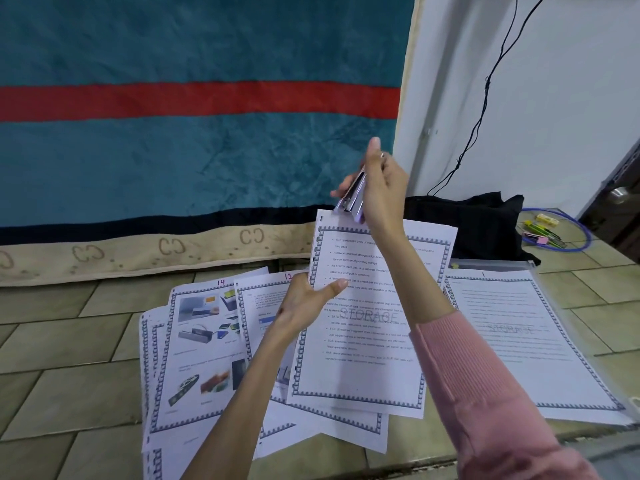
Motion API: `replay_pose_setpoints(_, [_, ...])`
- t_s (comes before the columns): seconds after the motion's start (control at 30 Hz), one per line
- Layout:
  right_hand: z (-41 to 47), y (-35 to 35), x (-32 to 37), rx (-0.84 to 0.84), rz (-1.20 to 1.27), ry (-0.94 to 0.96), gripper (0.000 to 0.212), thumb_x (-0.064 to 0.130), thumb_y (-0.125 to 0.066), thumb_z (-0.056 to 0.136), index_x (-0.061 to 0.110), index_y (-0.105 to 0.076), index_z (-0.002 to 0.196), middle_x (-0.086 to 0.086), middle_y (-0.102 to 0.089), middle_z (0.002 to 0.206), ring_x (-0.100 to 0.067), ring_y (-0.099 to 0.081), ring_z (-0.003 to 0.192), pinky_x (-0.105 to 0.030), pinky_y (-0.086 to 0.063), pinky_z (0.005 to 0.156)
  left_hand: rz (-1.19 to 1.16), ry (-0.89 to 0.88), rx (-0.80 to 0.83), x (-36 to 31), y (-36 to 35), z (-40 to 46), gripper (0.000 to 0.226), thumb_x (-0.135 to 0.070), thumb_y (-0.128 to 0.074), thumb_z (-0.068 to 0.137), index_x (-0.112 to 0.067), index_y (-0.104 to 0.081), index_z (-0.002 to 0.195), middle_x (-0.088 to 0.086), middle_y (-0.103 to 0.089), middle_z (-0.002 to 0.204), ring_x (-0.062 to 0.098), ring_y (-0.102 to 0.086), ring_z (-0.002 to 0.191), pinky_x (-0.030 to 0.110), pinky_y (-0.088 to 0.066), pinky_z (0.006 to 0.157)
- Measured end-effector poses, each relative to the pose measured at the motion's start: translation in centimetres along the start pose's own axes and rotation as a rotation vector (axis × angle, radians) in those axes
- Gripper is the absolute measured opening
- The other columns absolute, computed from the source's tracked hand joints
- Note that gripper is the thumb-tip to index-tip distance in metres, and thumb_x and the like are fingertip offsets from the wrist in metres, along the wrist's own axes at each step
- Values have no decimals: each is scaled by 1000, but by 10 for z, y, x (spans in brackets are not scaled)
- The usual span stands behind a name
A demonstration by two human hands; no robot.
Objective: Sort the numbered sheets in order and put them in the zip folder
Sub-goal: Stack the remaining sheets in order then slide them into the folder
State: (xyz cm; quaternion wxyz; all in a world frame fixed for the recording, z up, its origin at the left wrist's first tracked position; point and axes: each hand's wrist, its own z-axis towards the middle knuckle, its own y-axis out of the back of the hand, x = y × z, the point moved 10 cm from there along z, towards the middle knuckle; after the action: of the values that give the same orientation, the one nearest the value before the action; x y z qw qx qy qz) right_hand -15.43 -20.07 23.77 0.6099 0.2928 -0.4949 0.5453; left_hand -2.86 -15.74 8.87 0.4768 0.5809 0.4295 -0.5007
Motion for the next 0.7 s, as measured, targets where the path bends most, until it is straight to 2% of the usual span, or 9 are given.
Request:
replay_pose_setpoints(0.07, [-3, -4, 7, -10, -222, 121, 40, 45, -39, 97, 16, -37, 70, -15, -63, 56, -16, -58, 43, -40, -50, 56, 10, 0, -12, 0, 1, 0, 23, -29, -68, 83, -23, -67, 106, -18, -67, 89, -7, -61, 85, 8, -49, 72])
replay_pose_setpoints(0.13, [-7, -4, 14, -74, -343, 209, 40, 47, -36, 96, 19, -36, 68, -13, -64, 55, -9, -53, 39, -43, -49, 60, 10, -3, -21, 0, 1, 0, 22, -31, -69, 82, -25, -67, 103, -20, -66, 86, -10, -61, 82, 4, -48, 68])
replay_pose_setpoints(0.2, [-7, -1, 17, -119, -335, 234, 38, 49, -33, 95, 22, -36, 69, -9, -63, 53, -11, -51, 37, -42, -48, 57, 3, -4, -23, 1, 2, -1, 19, -30, -70, 82, -27, -66, 101, -20, -66, 86, -12, -59, 79, 1, -47, 66])
replay_pose_setpoints(0.27, [-6, -5, 16, -94, -357, 230, 38, 52, -32, 94, 24, -36, 69, -7, -63, 51, -11, -52, 38, -42, -48, 56, 4, 4, -19, 2, 2, -3, 22, -30, -70, 82, -24, -67, 104, -19, -66, 88, -12, -59, 79, 2, -47, 66])
replay_pose_setpoints(0.4, [-6, -14, 12, -38, -469, 240, 41, 50, -29, 97, 17, -40, 74, -5, -62, 49, -14, -58, 48, -45, -50, 68, 12, 10, 1, 3, -2, -3, 17, -33, -71, 80, -28, -66, 96, -20, -67, 86, -10, -61, 81, 4, -48, 68])
replay_pose_setpoints(0.53, [-6, -19, 11, -9, -482, 212, 42, 54, -26, 95, 22, -36, 70, -3, -58, 46, -19, -60, 50, -48, -50, 68, 1, 0, 0, 5, -6, -4, 18, -33, -71, 79, -28, -66, 95, -16, -69, 90, 2, -66, 89, 13, -51, 77])
replay_pose_setpoints(0.6, [-8, -20, 14, -1, -513, 218, 41, 52, -27, 96, 24, -34, 68, -1, -57, 46, -10, -59, 50, -43, -50, 67, -2, 0, 5, 5, -8, -5, 11, -32, -71, 80, -32, -65, 88, -18, -69, 87, -4, -65, 84, 9, -50, 72])
replay_pose_setpoints(0.63, [-8, -18, 16, -14, -517, 226, 41, 49, -27, 98, 23, -34, 67, 3, -54, 45, -2, -56, 49, -36, -47, 65, -8, 1, 6, 5, -8, -6, 10, -31, -71, 80, -33, -64, 86, -18, -69, 88, -6, -64, 82, 8, -50, 71])
replay_pose_setpoints(0.7, [-7, -10, 20, -67, -448, 210, 41, 45, -27, 99, 22, -34, 66, 5, -47, 42, 2, -51, 43, -28, -39, 56, -11, 2, 7, 5, -8, -6, 11, -30, -71, 80, -32, -65, 89, -14, -70, 93, -1, -66, 87, 15, -52, 78])
